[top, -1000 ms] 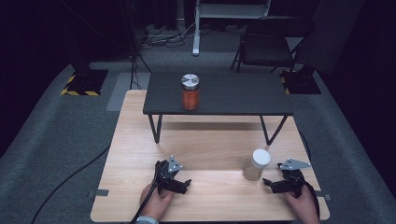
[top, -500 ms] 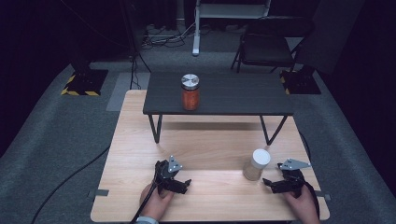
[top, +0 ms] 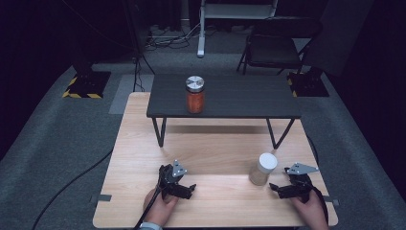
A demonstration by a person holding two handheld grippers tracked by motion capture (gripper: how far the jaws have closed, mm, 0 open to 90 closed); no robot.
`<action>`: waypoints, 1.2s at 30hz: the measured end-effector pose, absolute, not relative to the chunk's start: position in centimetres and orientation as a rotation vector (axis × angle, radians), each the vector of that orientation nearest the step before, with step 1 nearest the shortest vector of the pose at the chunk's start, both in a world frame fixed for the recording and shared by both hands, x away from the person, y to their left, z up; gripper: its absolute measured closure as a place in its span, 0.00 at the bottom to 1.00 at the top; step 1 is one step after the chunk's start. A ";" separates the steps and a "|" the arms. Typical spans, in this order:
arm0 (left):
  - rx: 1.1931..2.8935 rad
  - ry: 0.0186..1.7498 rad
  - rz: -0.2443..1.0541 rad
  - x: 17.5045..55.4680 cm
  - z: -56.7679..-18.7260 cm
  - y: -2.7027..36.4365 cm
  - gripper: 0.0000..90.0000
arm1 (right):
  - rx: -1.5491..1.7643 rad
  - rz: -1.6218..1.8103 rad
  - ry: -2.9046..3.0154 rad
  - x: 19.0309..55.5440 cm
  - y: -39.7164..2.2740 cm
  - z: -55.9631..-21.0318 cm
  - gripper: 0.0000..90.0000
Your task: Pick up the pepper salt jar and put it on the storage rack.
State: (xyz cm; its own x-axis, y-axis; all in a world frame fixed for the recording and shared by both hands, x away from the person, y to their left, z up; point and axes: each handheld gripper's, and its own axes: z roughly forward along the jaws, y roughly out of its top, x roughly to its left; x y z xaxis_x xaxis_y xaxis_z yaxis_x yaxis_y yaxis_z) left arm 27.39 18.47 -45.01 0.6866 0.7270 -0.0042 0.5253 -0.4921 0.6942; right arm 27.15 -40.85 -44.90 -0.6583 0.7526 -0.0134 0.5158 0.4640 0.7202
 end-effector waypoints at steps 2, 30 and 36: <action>2.210 0.956 0.380 27.4 -45.0 18.5 0.01 | 1.075 1.006 2.387 27.1 -40.9 -44.9 0.03; 2.210 0.956 0.380 27.4 -45.0 18.5 0.01 | 0.738 1.346 2.100 21.2 -42.2 -43.3 0.04; 2.210 0.956 0.380 27.4 -45.0 18.5 0.01 | 0.725 1.374 2.077 20.8 -42.2 -43.1 0.05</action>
